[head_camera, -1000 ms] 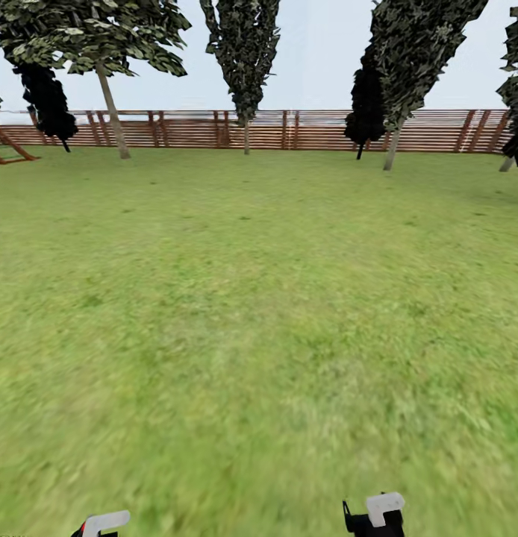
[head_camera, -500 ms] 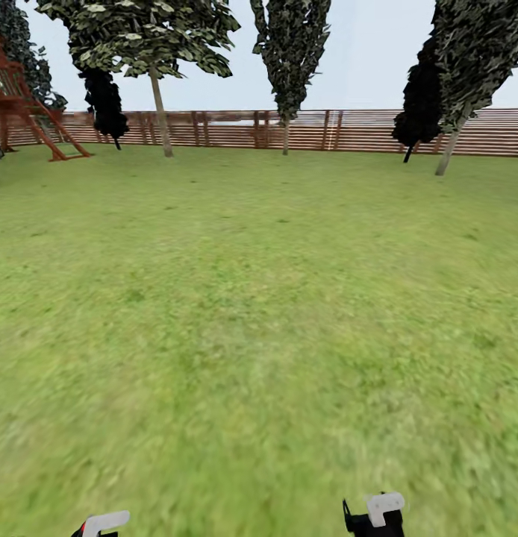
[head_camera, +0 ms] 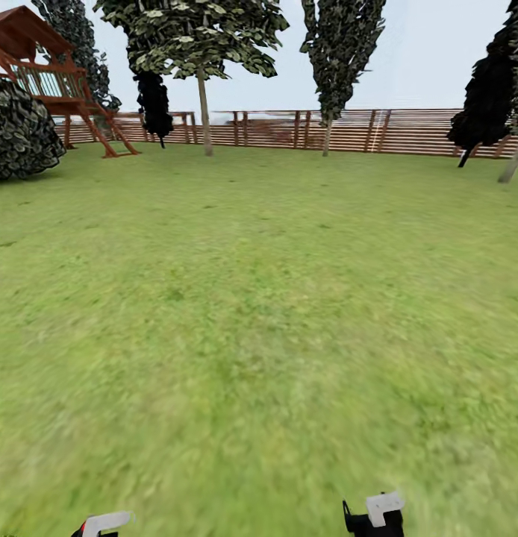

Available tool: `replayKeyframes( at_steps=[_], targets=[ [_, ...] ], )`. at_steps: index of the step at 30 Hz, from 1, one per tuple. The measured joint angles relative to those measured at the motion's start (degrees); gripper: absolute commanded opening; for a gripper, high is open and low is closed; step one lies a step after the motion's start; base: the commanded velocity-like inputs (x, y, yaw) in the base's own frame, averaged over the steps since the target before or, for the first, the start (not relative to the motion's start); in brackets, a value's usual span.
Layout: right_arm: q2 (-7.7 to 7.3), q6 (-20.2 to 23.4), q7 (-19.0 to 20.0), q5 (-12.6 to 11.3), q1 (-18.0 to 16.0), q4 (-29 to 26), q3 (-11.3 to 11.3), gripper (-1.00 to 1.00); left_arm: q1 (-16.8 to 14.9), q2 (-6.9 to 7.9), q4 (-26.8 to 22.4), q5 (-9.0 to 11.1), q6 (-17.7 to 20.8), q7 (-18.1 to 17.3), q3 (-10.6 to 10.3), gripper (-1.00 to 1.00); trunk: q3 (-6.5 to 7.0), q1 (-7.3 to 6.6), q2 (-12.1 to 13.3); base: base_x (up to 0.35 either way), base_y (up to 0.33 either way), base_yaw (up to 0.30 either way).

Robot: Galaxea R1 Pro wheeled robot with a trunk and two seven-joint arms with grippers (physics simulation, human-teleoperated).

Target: In the garden, pick up the pesticide atomizer on the floor and spray pesticide onto both trees until each tree trunk is fully covered.

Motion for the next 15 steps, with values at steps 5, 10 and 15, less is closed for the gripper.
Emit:
replayKeyframes(
  at_steps=[5,10,15],
  targets=[
    [0.0,0.0,0.0,0.0,0.0,0.0,0.0,1.0,0.0,0.0,0.0,0.0,0.0,0.0,0.0,-1.0,0.0,0.0,0.0,0.274,0.192,0.286],
    [0.0,0.0,0.0,0.0,0.0,0.0,0.0,1.0,0.0,0.0,0.0,0.0,0.0,0.0,0.0,-1.0,0.0,0.0,0.0,0.287,0.177,0.286],
    [0.0,0.0,0.0,0.0,0.0,0.0,0.0,1.0,0.0,0.0,0.0,0.0,0.0,0.0,0.0,-1.0,0.0,0.0,0.0,0.294,0.158,0.286]
  ],
)
